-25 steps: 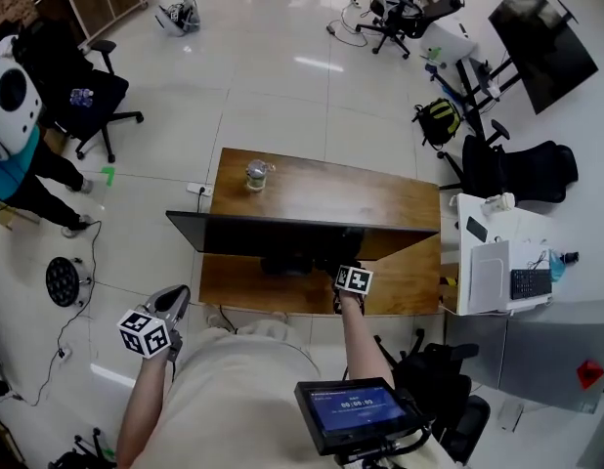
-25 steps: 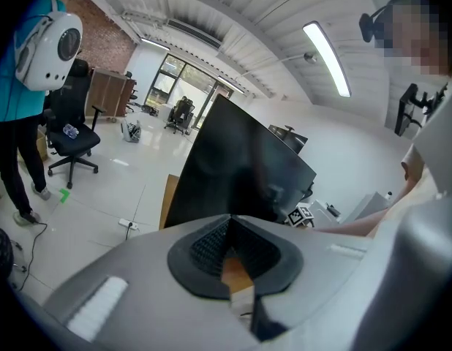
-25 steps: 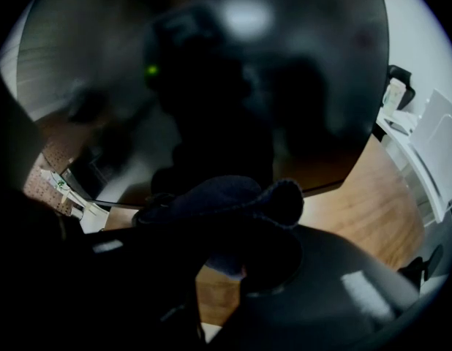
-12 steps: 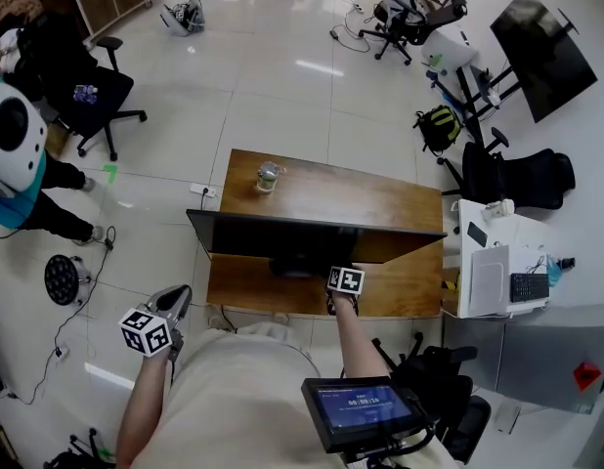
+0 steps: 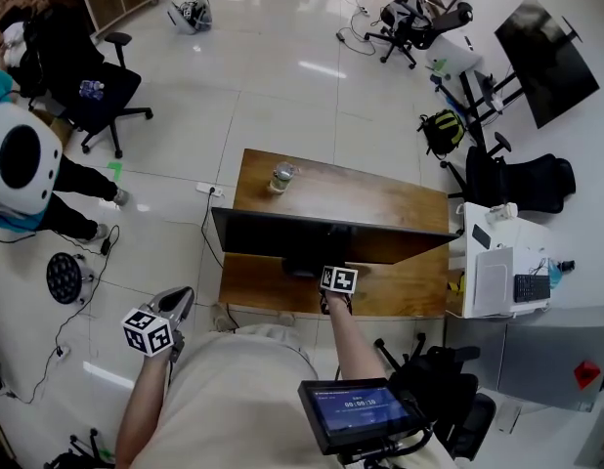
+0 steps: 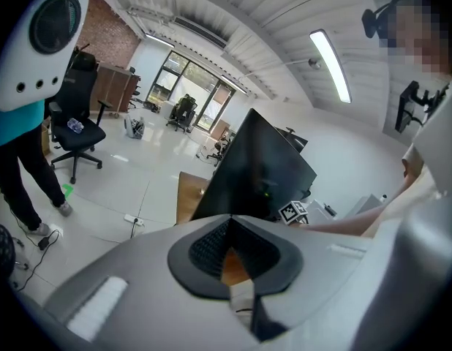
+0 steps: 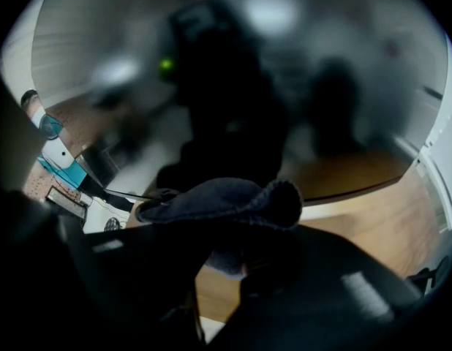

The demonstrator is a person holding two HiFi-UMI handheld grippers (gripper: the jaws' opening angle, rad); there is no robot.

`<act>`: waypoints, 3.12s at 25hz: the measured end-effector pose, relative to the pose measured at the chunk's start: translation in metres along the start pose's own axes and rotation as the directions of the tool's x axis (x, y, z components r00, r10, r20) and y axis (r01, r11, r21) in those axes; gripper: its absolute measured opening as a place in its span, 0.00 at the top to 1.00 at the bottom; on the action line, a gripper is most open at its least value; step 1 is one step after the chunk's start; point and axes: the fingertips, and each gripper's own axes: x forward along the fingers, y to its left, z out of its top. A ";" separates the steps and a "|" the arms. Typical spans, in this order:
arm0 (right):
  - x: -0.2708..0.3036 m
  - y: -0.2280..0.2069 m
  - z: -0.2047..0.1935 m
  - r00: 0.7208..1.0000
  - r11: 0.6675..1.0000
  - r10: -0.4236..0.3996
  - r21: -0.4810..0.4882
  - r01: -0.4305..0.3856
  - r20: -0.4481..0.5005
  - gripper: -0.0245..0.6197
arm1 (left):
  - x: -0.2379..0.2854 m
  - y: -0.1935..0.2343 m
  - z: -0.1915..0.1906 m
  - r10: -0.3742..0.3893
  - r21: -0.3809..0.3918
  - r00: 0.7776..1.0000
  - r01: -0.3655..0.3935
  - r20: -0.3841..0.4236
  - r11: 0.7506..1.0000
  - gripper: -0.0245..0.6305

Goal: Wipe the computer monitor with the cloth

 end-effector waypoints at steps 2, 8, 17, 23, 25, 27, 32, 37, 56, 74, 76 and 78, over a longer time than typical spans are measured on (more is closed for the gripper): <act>0.005 0.009 0.000 1.000 1.000 0.004 -0.013 -0.004 0.006 0.81 | -0.004 0.005 0.000 -0.003 0.001 1.000 0.003 -0.001 1.000 0.97; 0.011 0.045 0.000 1.000 0.999 0.024 -0.044 -0.023 0.014 0.81 | -0.019 0.020 0.001 -0.009 0.008 1.000 0.009 0.001 1.000 0.97; 0.022 0.091 -0.001 0.999 0.998 0.036 -0.062 -0.034 0.020 0.81 | -0.046 0.050 -0.002 -0.003 0.007 1.000 0.003 0.004 1.000 0.97; 0.027 0.119 -0.003 0.999 0.997 0.047 -0.064 -0.046 0.022 0.81 | -0.064 0.065 -0.002 0.000 0.010 1.000 0.000 0.008 1.000 0.97; 0.030 0.132 -0.002 0.998 0.996 0.054 -0.066 -0.052 0.023 0.81 | -0.067 0.070 -0.001 -0.001 0.011 1.000 0.001 0.006 1.000 0.97; 0.033 0.143 -0.003 0.998 0.996 0.063 -0.070 -0.062 0.022 0.81 | -0.068 0.073 -0.001 -0.004 0.011 1.000 0.003 0.002 1.000 0.97; 0.041 0.172 -0.003 0.996 0.991 0.091 -0.096 -0.089 0.015 0.81 | -0.069 0.078 -0.002 -0.010 0.013 1.000 0.010 -0.008 1.000 0.97; 0.045 0.197 -0.004 0.993 0.987 0.117 -0.113 -0.115 0.008 0.81 | -0.072 0.081 0.000 -0.010 0.017 1.000 0.010 -0.015 1.000 0.97; 0.068 0.278 -0.013 0.978 0.955 0.201 -0.213 -0.208 -0.057 0.81 | -0.096 0.090 -0.017 0.032 -0.010 0.999 -0.032 0.000 0.999 0.97; 0.051 0.326 0.009 0.950 0.940 0.313 -0.150 -0.307 0.013 0.81 | -0.107 0.095 -0.023 0.041 -0.022 0.998 -0.041 0.037 0.999 0.97; 0.041 0.325 0.015 0.948 0.940 0.316 -0.153 -0.307 0.045 0.81 | -0.109 0.094 -0.022 0.043 -0.020 0.998 -0.042 0.048 0.999 0.97; 0.026 0.330 0.024 0.938 0.932 0.339 -0.159 -0.325 0.073 0.81 | -0.110 0.093 -0.019 0.043 -0.018 0.998 -0.042 0.056 0.999 0.97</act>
